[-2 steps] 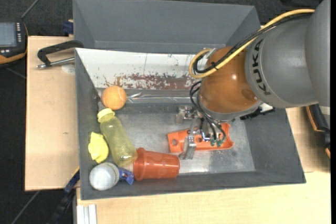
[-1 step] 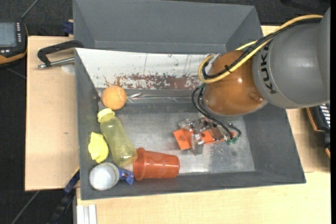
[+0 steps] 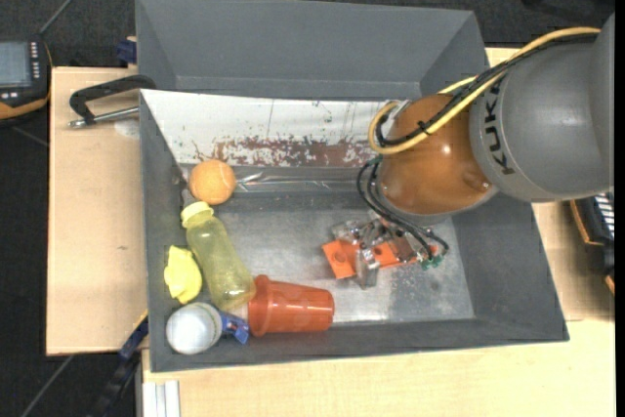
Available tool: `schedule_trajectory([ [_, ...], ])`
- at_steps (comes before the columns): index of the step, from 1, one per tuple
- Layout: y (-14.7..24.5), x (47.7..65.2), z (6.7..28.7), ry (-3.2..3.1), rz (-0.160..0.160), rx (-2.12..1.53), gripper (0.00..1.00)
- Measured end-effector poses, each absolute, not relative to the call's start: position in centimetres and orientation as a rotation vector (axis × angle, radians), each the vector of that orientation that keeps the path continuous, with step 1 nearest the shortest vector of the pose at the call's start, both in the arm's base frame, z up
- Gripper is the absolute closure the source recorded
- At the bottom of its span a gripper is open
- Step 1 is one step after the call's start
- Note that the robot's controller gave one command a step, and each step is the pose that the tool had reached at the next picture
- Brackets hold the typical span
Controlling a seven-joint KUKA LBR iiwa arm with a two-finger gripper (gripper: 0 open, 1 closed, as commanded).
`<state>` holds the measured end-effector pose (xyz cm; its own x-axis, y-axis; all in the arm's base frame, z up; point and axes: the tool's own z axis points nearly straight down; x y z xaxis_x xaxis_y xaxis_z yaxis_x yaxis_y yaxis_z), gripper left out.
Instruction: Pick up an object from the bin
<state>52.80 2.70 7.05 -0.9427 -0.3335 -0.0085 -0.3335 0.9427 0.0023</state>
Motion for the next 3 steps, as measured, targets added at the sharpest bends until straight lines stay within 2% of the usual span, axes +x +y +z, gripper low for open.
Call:
schedule_trajectory([
  [1, 1.1, 54.7, 7.1, 3.087, 0.008, -0.504, 1.00],
  [2, 0.8, 55.1, 7.1, 3.086, 0.006, -0.505, 1.00],
  [3, -2.2, 54.9, 7.1, 3.003, 0.006, -0.860, 1.00],
])
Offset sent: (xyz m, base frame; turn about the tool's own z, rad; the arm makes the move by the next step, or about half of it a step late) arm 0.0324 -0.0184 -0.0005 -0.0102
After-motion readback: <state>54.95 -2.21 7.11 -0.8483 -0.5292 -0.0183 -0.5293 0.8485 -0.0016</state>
